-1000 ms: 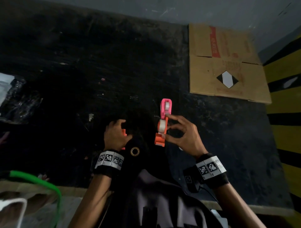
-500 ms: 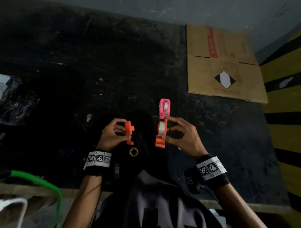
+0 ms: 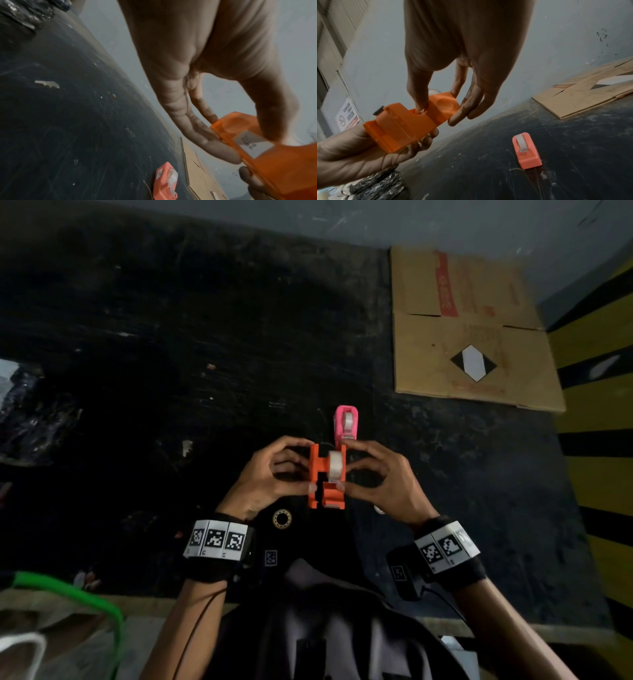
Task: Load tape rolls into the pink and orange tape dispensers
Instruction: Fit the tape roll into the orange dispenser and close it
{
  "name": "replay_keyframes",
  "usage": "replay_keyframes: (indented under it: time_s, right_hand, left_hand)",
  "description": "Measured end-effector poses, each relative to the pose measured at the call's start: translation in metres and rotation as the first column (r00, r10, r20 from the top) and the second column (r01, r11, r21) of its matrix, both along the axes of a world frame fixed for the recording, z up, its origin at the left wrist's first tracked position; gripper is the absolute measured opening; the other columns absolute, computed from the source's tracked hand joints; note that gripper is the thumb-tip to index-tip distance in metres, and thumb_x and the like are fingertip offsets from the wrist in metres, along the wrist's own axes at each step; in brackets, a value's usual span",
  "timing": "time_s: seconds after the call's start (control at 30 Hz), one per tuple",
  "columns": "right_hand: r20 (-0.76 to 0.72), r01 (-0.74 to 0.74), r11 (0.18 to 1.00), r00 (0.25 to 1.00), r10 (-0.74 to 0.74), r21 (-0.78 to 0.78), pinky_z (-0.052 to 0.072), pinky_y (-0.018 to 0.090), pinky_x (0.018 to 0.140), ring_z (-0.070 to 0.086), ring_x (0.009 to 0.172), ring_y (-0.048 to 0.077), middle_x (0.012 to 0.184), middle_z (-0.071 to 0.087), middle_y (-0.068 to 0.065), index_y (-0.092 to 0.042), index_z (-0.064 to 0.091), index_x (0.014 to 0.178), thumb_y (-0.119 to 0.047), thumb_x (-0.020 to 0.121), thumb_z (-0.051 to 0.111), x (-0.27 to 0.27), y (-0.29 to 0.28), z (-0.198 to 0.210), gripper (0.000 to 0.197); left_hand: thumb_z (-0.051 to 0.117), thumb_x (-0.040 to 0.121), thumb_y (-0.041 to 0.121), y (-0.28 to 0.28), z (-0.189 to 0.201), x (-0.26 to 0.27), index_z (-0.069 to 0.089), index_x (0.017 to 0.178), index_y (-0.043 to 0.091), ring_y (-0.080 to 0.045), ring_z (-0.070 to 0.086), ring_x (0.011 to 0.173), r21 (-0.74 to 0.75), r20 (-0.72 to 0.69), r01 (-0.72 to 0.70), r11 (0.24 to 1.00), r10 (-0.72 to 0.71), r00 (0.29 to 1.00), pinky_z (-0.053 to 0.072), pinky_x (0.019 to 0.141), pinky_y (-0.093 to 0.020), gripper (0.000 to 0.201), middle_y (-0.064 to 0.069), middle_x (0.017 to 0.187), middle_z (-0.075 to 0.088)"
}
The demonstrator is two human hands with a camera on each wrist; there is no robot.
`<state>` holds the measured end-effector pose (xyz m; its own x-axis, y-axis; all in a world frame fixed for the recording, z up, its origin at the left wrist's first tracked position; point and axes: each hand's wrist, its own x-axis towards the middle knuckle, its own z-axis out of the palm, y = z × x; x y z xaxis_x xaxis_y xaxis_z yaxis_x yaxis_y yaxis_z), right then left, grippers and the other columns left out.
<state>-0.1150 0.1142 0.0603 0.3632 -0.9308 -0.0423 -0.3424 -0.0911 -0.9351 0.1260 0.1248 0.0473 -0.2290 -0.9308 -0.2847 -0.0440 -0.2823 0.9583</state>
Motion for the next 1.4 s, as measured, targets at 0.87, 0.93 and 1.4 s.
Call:
replay_keyframes:
  time_s: [0.87, 0.93, 1.4]
  right_hand:
    - [0.049, -0.117, 0.982, 0.993, 0.111, 0.145, 0.061, 0.034, 0.092, 0.076, 0.099, 0.016, 0.139, 0.059, 0.0, -0.017, 0.055, 0.143, -0.007, 0.075, 0.088, 0.005, -0.016, 0.003, 0.077]
    - [0.058, -0.12, 0.979, 0.992, 0.112, 0.162, 0.062, 0.036, 0.091, 0.076, 0.098, 0.017, 0.139, 0.059, -0.001, -0.018, 0.056, 0.142, -0.008, 0.074, 0.089, 0.007, -0.018, 0.003, 0.076]
    - [-0.074, -0.15, 0.984, 0.985, 0.157, 0.097, 0.06, 0.027, 0.092, 0.074, 0.103, 0.008, 0.129, 0.069, 0.001, -0.009, 0.066, 0.132, -0.015, 0.07, 0.091, 0.018, -0.06, -0.027, 0.067]
  left_hand:
    - [0.084, 0.061, -0.007, 0.0, -0.009, 0.001, 0.059, 0.129, 0.009, -0.023, 0.071, 0.096, 0.032, -0.092, -0.061, 0.998, 0.064, 0.994, 0.053, 0.096, -0.034, 0.074, -0.018, 0.104, 0.074]
    - [0.083, 0.06, -0.01, -0.001, -0.011, 0.003, 0.059, 0.128, 0.006, -0.022, 0.071, 0.095, 0.033, -0.103, -0.075, 0.997, 0.078, 0.992, 0.055, 0.093, -0.033, 0.073, -0.014, 0.102, 0.074]
    - [0.08, 0.058, -0.017, -0.029, -0.042, 0.006, 0.066, 0.11, 0.01, -0.005, 0.07, 0.094, 0.104, -0.087, -0.151, 0.983, 0.16, 0.983, 0.056, 0.086, -0.022, 0.061, 0.003, 0.104, 0.074]
